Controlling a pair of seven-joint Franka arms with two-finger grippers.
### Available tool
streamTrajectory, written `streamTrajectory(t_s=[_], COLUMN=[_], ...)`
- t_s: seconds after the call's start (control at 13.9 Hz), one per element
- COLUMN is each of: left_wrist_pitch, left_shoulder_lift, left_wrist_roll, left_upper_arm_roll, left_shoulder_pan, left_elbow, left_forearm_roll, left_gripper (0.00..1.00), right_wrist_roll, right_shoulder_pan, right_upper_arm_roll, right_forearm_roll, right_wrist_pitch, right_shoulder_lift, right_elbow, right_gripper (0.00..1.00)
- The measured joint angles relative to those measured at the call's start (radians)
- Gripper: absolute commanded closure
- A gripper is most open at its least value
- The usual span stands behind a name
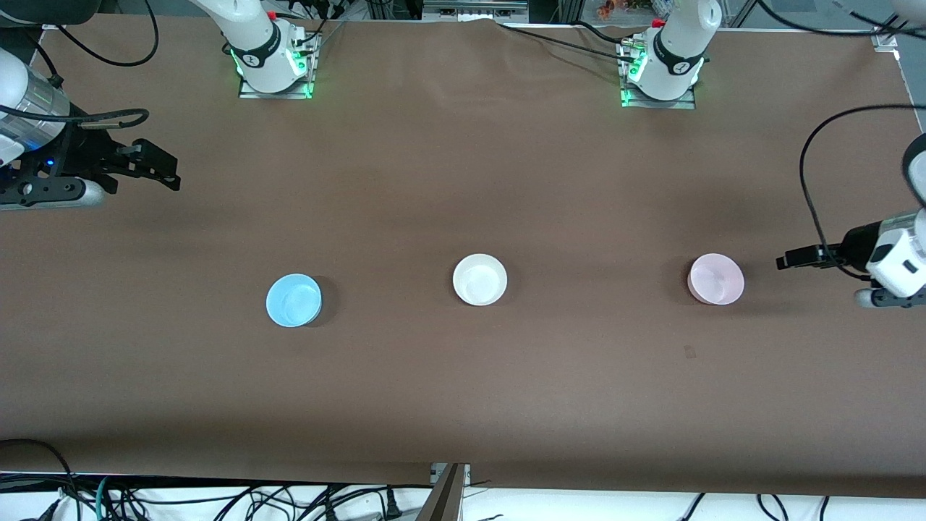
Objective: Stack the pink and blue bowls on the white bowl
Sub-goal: 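Grasp pink bowl with the left gripper while the right gripper reaches blue bowl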
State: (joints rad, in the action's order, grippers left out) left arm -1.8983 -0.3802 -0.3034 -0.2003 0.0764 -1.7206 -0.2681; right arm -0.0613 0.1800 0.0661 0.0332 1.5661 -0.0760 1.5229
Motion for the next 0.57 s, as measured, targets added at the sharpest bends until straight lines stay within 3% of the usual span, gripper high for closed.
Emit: streamTrajectory(t_s=[0.22, 0.57], left_wrist_pitch=[-0.088, -0.246], left_shoulder_lift=[-0.082, -0.129], left_wrist_roll=[-0.091, -0.188], left_upper_arm_roll=[-0.022, -0.023], left_shoulder_pan=[0.000, -0.005], left_elbow=[-0.040, -0.122], left_forearm_roll=[-0.084, -0.197], left_gripper=[0.00, 0.00], right_wrist_roll=[0.000, 0.000], right_shoulder_pan=[0.005, 0.011], right_upper_arm_roll=[-0.005, -0.012], right_forearm_roll=[0.002, 0.001], right_wrist_pitch=[0.000, 0.001], right_shoulder_lift=[-0.004, -0.023], right_elbow=[0.000, 0.004], right_gripper=[0.00, 0.00])
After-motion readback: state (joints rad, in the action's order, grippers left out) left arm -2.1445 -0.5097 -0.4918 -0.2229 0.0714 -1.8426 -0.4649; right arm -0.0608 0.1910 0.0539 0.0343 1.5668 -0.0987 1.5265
